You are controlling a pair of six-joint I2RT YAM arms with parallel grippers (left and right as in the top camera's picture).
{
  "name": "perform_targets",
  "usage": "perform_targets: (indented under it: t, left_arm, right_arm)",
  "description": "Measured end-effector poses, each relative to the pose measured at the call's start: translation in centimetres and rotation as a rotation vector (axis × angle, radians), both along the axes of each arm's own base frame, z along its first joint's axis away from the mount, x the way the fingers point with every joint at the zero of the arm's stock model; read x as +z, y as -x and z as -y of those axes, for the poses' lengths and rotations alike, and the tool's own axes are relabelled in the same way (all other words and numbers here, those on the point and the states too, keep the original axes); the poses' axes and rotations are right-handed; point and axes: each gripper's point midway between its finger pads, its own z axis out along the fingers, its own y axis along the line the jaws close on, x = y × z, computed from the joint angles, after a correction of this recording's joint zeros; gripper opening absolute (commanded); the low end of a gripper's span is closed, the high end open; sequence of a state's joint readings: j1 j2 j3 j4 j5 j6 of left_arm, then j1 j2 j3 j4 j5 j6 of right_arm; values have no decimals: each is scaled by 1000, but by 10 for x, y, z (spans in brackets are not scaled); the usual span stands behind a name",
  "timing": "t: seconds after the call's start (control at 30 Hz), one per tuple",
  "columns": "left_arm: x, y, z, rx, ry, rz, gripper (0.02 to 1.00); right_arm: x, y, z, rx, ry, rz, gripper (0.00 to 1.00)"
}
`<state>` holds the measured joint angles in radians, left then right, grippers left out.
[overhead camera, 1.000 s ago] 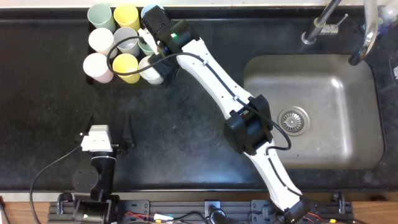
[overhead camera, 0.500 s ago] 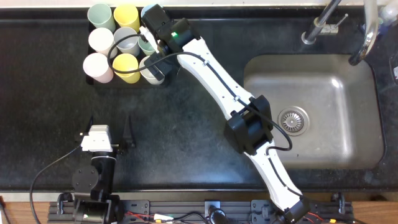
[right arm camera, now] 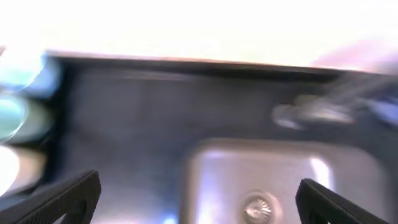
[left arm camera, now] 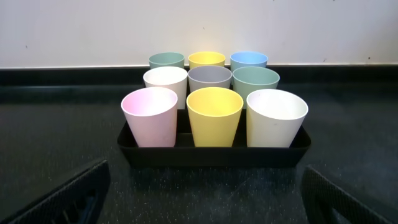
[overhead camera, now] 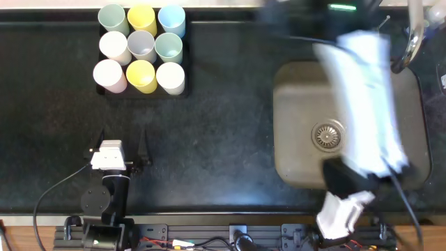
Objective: Store Cups
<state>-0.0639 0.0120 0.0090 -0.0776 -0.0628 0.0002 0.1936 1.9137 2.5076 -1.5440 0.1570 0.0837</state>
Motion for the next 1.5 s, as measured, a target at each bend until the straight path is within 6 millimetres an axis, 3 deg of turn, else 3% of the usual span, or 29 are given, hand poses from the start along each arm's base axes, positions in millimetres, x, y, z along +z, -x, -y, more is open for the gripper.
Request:
perform_targets:
  t: [0.07,0.13,0.23,0.33,0.4,0.47,0.57,0.7,0.87,1.07,1.17,1.33,1.5]
  left_arm:
    - [0,0,0,0,0,0,998]
    - [0,0,0,0,0,0,998]
    - [0,0,0,0,0,1,998]
    - [1,0,0,0,0,3,998]
    - [1,0,0,0,0,2,998]
    - [0,0,0,0,0,2,998]
    - [0,0,0,0,0,2,998]
    - [0,0,0,0,0,1,998]
    - [0,0,0,0,0,1,998]
    - [0,0,0,0,0,1,998]
    - [0,0,0,0,0,1,998]
    - [0,0,0,0,0,1,996]
    - [0,0,0,0,0,1,998]
  right_arm:
    - [25,30,46,-109,-18,48,996]
    - [32,67,64,-154,-29,57,996]
    - [25,112,60,-136,-52,101,998]
    - [-1,135,51,-103,-65,189,1000]
    - [-31,141,51,-101,-53,267,998]
    - [-52,135,54,-110,-41,405,998]
    - [-68,130,62,-135,-24,646,996]
    - [-78,154,72,-167,-18,852,998]
    - [-108,174,78,-181,-6,890,998]
    - [-179,175,79,-174,26,783,998]
    - [-202,176,79,-171,37,738,998]
    - [-217,178,79,-169,40,725,996]
    - [-198,181,79,-172,21,806,998]
